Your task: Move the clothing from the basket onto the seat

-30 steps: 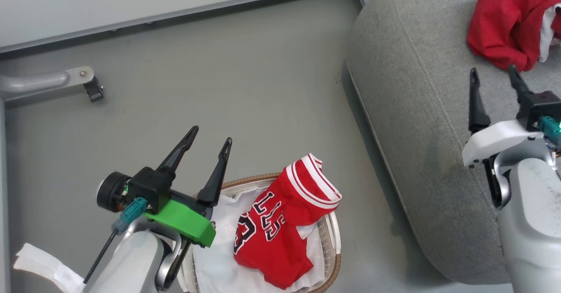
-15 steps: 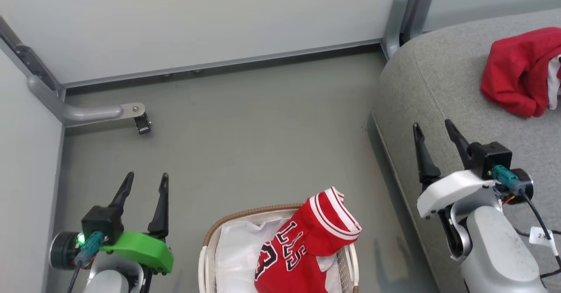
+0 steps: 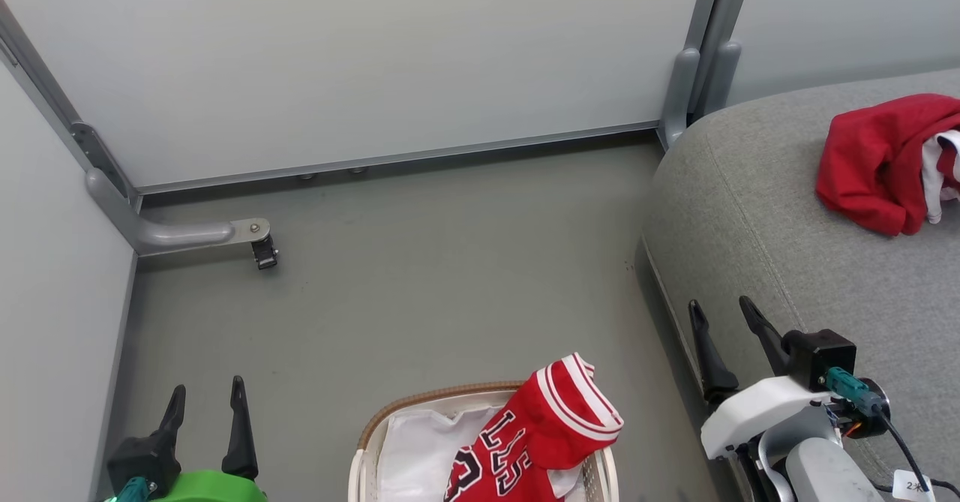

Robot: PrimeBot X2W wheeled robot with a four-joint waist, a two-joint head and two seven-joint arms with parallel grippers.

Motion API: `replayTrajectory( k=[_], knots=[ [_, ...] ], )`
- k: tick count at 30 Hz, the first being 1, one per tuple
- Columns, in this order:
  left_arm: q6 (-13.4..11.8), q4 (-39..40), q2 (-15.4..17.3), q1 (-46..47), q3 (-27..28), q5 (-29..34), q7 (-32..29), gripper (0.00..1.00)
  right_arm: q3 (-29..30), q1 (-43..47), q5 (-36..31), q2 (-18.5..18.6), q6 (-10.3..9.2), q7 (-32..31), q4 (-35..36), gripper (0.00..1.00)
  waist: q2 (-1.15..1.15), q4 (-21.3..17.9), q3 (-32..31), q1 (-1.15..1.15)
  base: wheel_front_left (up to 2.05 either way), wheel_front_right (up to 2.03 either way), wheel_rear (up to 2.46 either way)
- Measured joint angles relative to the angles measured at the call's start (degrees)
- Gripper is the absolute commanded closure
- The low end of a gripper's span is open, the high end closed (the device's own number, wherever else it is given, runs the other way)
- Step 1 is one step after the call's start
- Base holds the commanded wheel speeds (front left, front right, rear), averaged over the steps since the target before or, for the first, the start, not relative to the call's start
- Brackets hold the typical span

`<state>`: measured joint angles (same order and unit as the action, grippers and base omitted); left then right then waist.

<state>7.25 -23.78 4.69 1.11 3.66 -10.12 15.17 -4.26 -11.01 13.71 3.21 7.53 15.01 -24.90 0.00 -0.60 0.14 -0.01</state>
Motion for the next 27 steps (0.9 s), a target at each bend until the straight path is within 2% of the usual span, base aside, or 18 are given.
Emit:
replayTrajectory(
  k=[9,17,27],
  knots=[
    [0.1,-0.4,-0.9,-0.6,-0.2,0.9,0.0,0.00,-1.5,0.8,-1.1,-0.2,0.00,0.0,0.4,0.00,0.00,-0.5,0.7,0.00,0.00,0.00,0.00],
    [0.1,-0.5,-0.6,5.2,-8.4,-3.6,0.0,0.00,-1.5,-6.6,-2.7,-0.3,0.00,0.0,4.1,0.00,0.00,-1.1,5.5,0.00,0.00,0.00,0.00],
    [0.2,-6.6,0.9,15.1,-22.0,-9.7,0.0,0.00,-1.3,-12.7,-2.9,-0.3,0.00,0.1,9.2,0.00,0.00,-4.4,16.6,0.00,0.00,0.00,0.00]
  ],
)
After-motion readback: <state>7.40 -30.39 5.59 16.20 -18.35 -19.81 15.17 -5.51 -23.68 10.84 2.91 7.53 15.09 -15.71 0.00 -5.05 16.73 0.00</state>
